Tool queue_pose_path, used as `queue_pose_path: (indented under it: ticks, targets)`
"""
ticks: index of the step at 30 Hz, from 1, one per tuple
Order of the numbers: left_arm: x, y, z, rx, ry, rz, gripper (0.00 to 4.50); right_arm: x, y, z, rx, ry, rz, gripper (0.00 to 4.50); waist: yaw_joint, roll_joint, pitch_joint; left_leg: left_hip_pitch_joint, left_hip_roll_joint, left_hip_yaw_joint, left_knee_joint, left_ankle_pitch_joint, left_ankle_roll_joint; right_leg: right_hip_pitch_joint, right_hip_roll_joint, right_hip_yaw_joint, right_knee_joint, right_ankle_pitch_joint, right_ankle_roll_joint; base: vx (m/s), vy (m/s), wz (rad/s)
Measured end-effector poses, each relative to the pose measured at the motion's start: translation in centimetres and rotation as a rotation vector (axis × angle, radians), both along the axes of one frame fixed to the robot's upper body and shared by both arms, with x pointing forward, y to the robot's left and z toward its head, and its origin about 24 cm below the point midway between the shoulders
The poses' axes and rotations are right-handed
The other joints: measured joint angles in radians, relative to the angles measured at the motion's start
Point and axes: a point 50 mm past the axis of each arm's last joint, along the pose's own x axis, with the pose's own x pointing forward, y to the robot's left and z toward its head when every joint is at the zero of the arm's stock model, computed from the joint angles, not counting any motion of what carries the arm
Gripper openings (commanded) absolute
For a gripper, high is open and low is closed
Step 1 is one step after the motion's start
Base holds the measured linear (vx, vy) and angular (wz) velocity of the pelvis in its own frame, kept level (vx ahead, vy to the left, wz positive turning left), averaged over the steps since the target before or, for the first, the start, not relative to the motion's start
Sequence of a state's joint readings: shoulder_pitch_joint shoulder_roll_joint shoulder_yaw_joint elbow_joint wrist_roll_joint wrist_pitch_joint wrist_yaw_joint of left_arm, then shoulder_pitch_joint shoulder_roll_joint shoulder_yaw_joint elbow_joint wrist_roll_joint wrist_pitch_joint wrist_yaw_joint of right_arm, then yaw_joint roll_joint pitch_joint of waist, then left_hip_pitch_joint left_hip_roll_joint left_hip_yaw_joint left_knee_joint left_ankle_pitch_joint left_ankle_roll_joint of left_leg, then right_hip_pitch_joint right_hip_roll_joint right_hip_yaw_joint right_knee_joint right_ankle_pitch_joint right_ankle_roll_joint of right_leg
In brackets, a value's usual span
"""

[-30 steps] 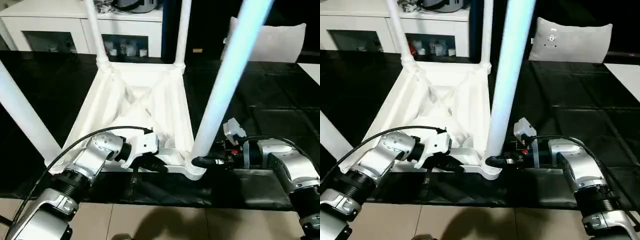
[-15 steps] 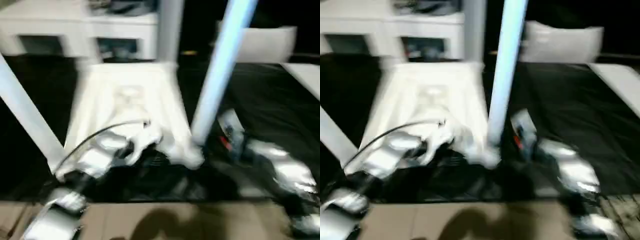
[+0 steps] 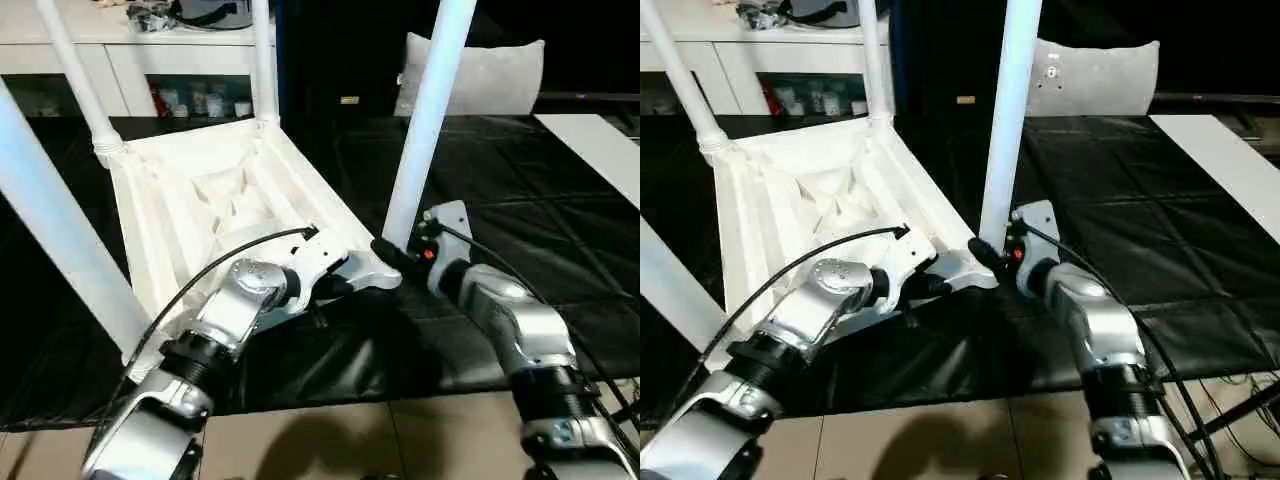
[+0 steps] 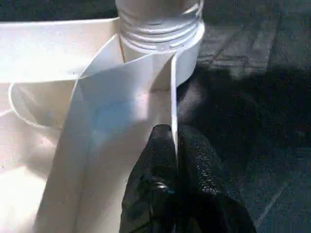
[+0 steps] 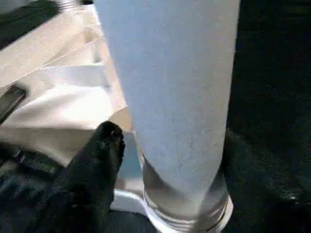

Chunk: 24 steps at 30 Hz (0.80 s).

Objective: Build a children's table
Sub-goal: Rotate leg to tighten

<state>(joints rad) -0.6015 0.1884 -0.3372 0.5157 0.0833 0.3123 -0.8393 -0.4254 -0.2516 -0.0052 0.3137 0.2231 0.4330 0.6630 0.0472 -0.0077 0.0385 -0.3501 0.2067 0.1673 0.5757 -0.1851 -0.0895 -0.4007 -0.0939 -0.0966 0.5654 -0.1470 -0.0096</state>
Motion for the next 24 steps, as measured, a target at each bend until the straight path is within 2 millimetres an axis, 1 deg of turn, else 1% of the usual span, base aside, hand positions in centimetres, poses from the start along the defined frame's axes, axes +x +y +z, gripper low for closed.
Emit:
queue_pose_path:
  ticks: [2, 3, 5, 7, 9, 11, 13, 15, 17, 20, 22, 23, 24]
  targets:
    - [-0.1, 0.4, 0.1, 0.004, -0.009, -0.038, 0.00, -0.3, -0.8, 0.2, -0.003, -0.011, 0.059, 3.61, 0.006, 0.000, 0.000, 0.000, 0.000, 0.001, -0.002, 0.000, 0.000, -0.003, 0.000, 0.000, 0.005, 0.000, 0.000, 0.000, 0.000, 0.00]
    - [-0.2, 0.5, 0.1, 0.001, -0.012, -0.050, 0.00, -0.4, -1.1, 0.3, -0.005, -0.014, 0.083, 3.61, 0.007, 0.000, 0.000, -0.001, 0.001, 0.001, -0.002, 0.000, -0.001, -0.004, 0.000, 0.000, 0.007, -0.001, 0.002, 0.000, 0.000, 0.00]
    - [-0.4, 0.8, 0.2, 0.001, -0.020, -0.088, 0.00, -0.7, -1.6, 0.5, -0.011, -0.020, 0.140, 3.91, 0.015, 0.000, 0.000, -0.001, 0.001, 0.001, -0.004, 0.000, -0.001, -0.007, 0.000, 0.000, 0.012, -0.004, 0.000, 0.000, 0.000, 0.00]
    - [-0.6, 1.3, 0.2, 0.004, -0.022, -0.130, 0.00, -1.0, -2.3, 0.5, -0.026, -0.019, 0.187, 4.06, 0.022, 0.000, 0.000, 0.000, 0.002, 0.001, -0.006, 0.000, -0.001, -0.008, 0.002, -0.001, 0.013, -0.004, -0.003, 0.000, 0.000, 0.00]
    - [-0.7, 1.7, 0.2, 0.010, -0.030, -0.173, 0.00, -1.2, -2.8, 0.7, -0.040, -0.019, 0.227, 4.06, 0.029, 0.000, 0.000, 0.000, 0.002, 0.001, -0.006, 0.000, -0.001, -0.008, 0.002, -0.001, 0.013, -0.004, -0.004, 0.000, 0.000, 0.00]
    - [-1.2, 2.3, 0.2, 0.024, -0.032, -0.249, 0.00, -1.9, -3.9, 0.9, -0.078, -0.012, 0.331, 4.06, 0.043, 0.000, 0.000, 0.000, 0.001, 0.002, -0.005, 0.000, -0.001, -0.008, 0.001, 0.000, 0.013, -0.005, -0.003, 0.000, 0.000, 0.00]
    - [-1.5, 2.9, 0.1, 0.039, -0.031, -0.303, 0.00, -2.1, -4.3, 1.3, -0.080, -0.022, 0.388, 4.06, 0.046, -0.001, 0.000, 0.000, 0.001, 0.002, -0.005, 0.000, -0.001, -0.007, 0.000, 0.000, 0.012, -0.005, -0.003, 0.000, 0.000, 0.00]
    - [-1.7, 3.3, 0.2, 0.039, -0.010, -0.341, 0.00, -2.5, -4.4, 1.5, -0.071, -0.013, 0.463, 3.72, 0.050, -0.002, 0.000, 0.000, 0.001, 0.002, -0.004, 0.000, -0.001, -0.007, 0.000, 0.000, 0.013, -0.005, -0.003, 0.000, 0.000, 0.00]
    - [-1.9, 3.6, 0.2, 0.033, 0.019, -0.376, 0.00, -2.8, -4.3, 1.5, -0.056, 0.002, 0.525, 3.72, 0.055, -0.002, 0.000, 0.000, 0.001, 0.002, -0.004, 0.000, -0.001, -0.007, 0.000, 0.000, 0.013, -0.005, -0.003, 0.000, 0.000, 0.00]
    - [-2.1, 3.8, 0.2, 0.026, 0.053, -0.423, 0.00, -3.1, -4.0, 1.4, -0.032, 0.022, 0.580, 3.31, 0.065, -0.002, 0.001, 0.000, 0.001, 0.002, -0.003, 0.000, -0.001, -0.007, 0.000, 0.000, 0.013, -0.005, -0.003, 0.000, 0.000, 0.00]
    - [-2.3, 3.9, 0.3, 0.028, 0.075, -0.455, 0.00, -3.3, -3.8, 1.3, -0.022, 0.037, 0.623, 3.22, 0.070, -0.003, 0.000, 0.000, 0.001, 0.002, -0.003, 0.000, -0.001, -0.007, 0.000, 0.000, 0.013, -0.005, -0.003, 0.000, 0.000, 0.00]
    - [-2.4, 4.0, 0.2, 0.029, 0.079, -0.461, 0.00, -3.4, -3.7, 1.2, -0.024, 0.045, 0.638, 2.98, 0.072, -0.003, 0.000, 0.000, 0.001, 0.002, -0.003, 0.000, -0.001, -0.007, 0.000, 0.000, 0.013, -0.005, -0.003, 0.000, 0.000, 0.00]
    - [-2.4, 3.9, 0.3, 0.028, 0.080, -0.465, 0.00, -3.5, -3.6, 1.1, -0.023, 0.051, 0.649, 2.98, 0.073, -0.003, 0.000, 0.000, 0.001, 0.002, -0.003, 0.000, -0.001, -0.007, 0.000, 0.000, 0.013, -0.005, -0.003, 0.000, 0.000, 0.00]
